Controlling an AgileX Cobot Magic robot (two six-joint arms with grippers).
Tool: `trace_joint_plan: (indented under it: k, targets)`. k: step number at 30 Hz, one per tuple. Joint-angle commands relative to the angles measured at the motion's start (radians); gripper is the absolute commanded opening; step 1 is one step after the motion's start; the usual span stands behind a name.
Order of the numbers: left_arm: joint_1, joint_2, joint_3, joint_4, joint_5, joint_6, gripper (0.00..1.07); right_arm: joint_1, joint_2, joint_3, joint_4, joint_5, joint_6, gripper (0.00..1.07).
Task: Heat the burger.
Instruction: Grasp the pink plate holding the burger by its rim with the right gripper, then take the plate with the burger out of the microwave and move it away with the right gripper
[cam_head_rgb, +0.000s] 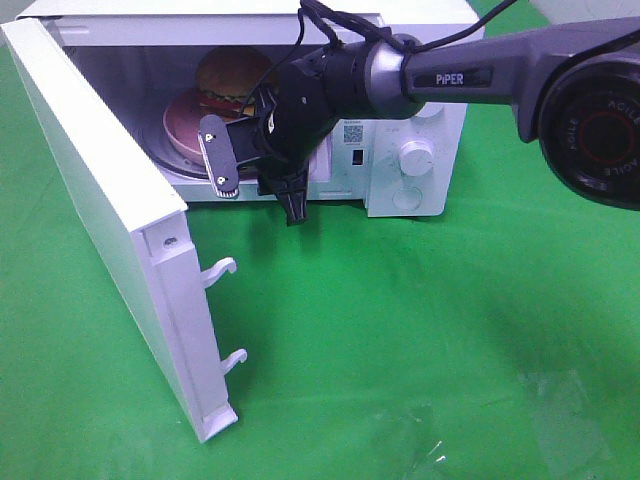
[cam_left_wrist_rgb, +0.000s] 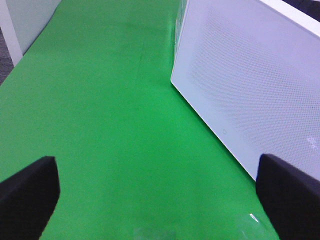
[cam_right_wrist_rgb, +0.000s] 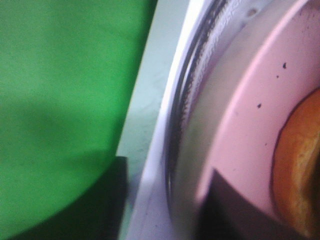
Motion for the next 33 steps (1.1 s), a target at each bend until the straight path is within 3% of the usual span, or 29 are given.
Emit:
trace_joint_plan:
  k: [1,2,23,25,28,30,33]
  targets:
    - [0.002,-0.019,0.004,-0.001,-0.004,-0.001,1.01,-0.011,-0.004,-0.008,-0.011,-0.038,0.005,0.08]
    - [0.002,-0.019,0.004,-0.001,-0.004,-0.001,1.01,-0.001,-0.008,-0.008,-0.003,-0.021,-0.003,0.0]
    - [0.002,-0.019,0.004,-0.002,-0.004,-0.001,1.01,0.046,-0.098,0.008,0.042,0.151,-0.122,0.0]
    - [0.002,-0.019,0.004,-0.002,-0.004,-0.001,1.01,0.046,-0.145,0.082,0.037,0.085,-0.167,0.0]
    - [0.002,-0.019,0.004,-0.002,-0.004,-0.001,1.01,0.049,-0.162,0.111,0.035,0.058,-0.174,0.0]
    - [0.002,-0.019,0.004,-0.002,-0.004,-0.001,1.01,0.051,-0.222,0.222,0.032,-0.022,-0.197,0.0]
    - [0.002,-0.019,0.004,-0.002,-0.004,-0.001,1.01,0.052,-0.243,0.266,0.032,-0.043,-0.208,0.0]
